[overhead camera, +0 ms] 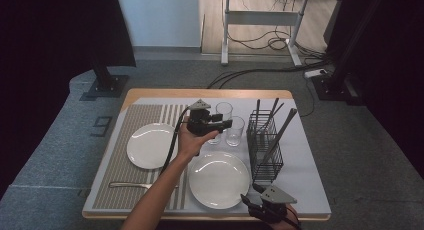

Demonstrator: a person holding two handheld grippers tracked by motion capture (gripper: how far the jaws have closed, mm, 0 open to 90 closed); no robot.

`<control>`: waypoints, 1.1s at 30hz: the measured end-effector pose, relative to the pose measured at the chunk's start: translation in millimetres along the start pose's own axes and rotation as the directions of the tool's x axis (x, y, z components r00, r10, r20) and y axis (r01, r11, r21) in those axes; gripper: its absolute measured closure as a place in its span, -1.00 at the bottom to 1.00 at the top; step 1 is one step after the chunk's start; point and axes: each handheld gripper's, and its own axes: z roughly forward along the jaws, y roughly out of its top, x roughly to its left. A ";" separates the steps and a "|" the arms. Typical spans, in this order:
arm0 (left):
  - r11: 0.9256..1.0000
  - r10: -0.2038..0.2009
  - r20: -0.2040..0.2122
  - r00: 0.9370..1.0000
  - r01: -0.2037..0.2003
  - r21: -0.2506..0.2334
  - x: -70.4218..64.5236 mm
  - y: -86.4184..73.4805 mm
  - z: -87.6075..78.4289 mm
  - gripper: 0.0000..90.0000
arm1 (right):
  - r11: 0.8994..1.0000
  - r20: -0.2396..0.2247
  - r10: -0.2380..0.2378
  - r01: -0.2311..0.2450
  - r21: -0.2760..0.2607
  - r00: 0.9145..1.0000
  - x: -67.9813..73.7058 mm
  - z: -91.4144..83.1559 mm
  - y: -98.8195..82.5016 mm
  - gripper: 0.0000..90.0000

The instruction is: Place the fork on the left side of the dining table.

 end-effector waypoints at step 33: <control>0.999 0.005 0.010 1.000 -0.006 0.034 -4.0 11.4 30.3 0.05 | 1.000 0.005 -0.003 0.003 0.001 1.000 0.1 -2.0 -1.5 -0.07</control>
